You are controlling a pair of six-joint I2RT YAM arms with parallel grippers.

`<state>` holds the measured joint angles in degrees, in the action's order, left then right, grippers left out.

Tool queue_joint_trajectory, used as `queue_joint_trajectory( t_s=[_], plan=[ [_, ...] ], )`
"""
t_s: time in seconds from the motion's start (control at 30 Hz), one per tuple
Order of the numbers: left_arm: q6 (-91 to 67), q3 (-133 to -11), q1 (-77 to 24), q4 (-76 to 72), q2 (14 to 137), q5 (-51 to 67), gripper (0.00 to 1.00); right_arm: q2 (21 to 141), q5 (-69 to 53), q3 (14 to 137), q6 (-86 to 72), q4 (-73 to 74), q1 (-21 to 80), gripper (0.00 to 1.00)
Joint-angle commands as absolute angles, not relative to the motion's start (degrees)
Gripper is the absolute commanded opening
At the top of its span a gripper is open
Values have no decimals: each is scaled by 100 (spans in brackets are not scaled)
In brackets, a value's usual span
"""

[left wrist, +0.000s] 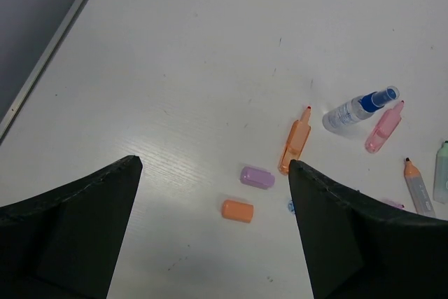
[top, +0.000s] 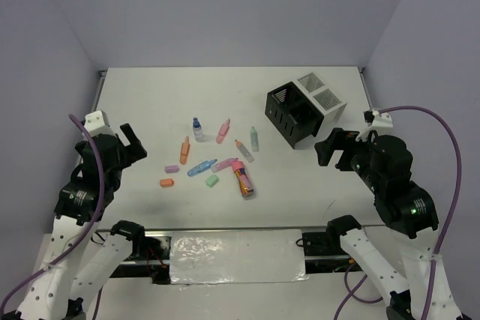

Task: Sort the stationery into containers
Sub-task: Pick up the stationery from the center of the board.

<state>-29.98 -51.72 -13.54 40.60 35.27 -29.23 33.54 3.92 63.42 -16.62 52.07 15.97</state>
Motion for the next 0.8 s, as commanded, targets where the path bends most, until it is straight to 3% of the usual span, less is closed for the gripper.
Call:
queue_joint_trajectory(
  t_s=[0.0, 0.33, 0.5, 0.57, 0.7, 0.77],
  plan=[
    [-2892, -5159, -1292, 3797, 3577, -2777, 99, 3375, 466, 6469, -1635, 5195, 1573, 100],
    [-3048, -5282, -1204, 3848, 3805, -2620, 99, 3384, 404, 6495, -1722, 5256, 1565, 100],
    [-4023, -5878, -1370, 4201, 4596, -1775, 98, 3410, 308, 6460, -1767, 5273, 1573, 100],
    [-4638, -5933, -2115, 3923, 4780, -1845, 97, 3445, 212, 6442, -1680, 5265, 1565, 100],
    [-6191, -6457, -4720, 4182, 5997, -3439, 99, 3559, 176, 6451, -1679, 5265, 1573, 100],
    [-6738, -6766, -5367, 4507, 6624, -3926, 99, 3586, 141, 6469, -1705, 5256, 1573, 100]
  ],
)
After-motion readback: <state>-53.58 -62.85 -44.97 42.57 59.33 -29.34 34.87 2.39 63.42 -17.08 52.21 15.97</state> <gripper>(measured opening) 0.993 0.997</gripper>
